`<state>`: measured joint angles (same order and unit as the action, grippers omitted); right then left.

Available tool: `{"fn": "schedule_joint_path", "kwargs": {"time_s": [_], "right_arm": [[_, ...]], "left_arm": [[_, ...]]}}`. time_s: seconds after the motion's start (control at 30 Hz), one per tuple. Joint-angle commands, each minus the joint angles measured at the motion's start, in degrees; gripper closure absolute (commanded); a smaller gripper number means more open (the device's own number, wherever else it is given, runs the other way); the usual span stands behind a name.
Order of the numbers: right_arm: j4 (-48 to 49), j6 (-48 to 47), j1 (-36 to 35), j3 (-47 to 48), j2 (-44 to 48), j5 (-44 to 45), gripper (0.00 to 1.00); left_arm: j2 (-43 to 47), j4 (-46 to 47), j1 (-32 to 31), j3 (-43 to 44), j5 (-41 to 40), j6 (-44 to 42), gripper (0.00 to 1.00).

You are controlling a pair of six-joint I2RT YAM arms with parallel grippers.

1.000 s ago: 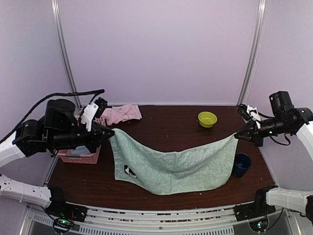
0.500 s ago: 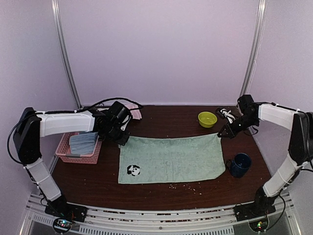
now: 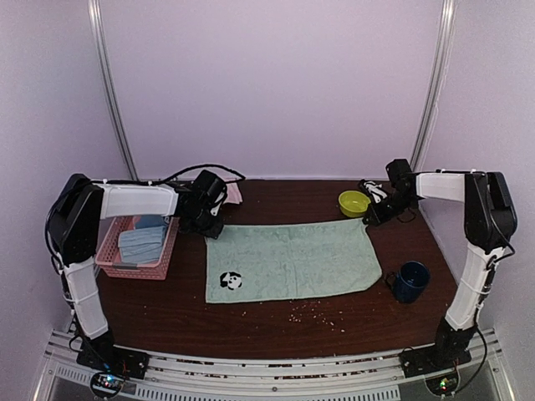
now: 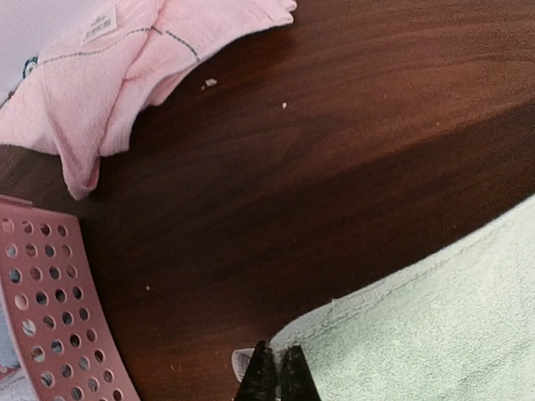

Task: Roll the towels
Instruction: Flatten out the towel at the center of the board.

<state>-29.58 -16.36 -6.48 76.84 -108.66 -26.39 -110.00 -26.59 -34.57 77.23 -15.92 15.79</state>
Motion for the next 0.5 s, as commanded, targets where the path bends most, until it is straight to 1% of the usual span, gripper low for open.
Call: {"fn": "schedule_joint_path", "kwargs": {"time_s": [0.0, 0.03, 0.07, 0.13, 0.17, 0.27, 0.33, 0.47], "right_arm": [[1.41, 3.76, -1.07, 3.44, 1.09, 2.48, 0.86], [0.67, 3.72, -1.31, 3.86, 1.84, 2.22, 0.82], [-0.30, 3.63, -1.48, 4.19, 2.64, 2.08, 0.78], [-2.44, 3.42, -1.49, 4.16, 5.12, 2.72, 0.71], [-3.32, 3.18, -1.44, 3.63, 6.79, 3.61, 0.68], [-5.57, 1.45, -1.42, 0.54, 12.42, 5.32, 0.63], [-7.70, -1.72, -1.51, -2.15, 15.88, 4.06, 0.62], [-16.78, -13.18, -2.36, -5.73, 19.08, 5.48, 0.60]], "left_arm": [[-1.72, -0.28, 0.78, 5.21, -2.22, -2.16, 0.87], [-1.54, -1.09, 0.81, 5.89, -2.80, -2.23, 0.77], [-1.16, -2.19, 0.82, 6.39, -3.17, -2.21, 0.71], [0.86, -4.08, 0.70, 6.59, -3.05, -1.46, 0.62], [2.30, -4.81, 0.59, 6.12, -2.28, -1.01, 0.60], [8.26, -5.35, -0.64, 2.49, 3.03, -0.21, 0.58], [10.37, -7.17, -2.09, 0.06, 8.58, 0.43, 0.58], [12.30, -9.83, -8.32, -5.45, 18.22, -1.19, 0.63]]}}
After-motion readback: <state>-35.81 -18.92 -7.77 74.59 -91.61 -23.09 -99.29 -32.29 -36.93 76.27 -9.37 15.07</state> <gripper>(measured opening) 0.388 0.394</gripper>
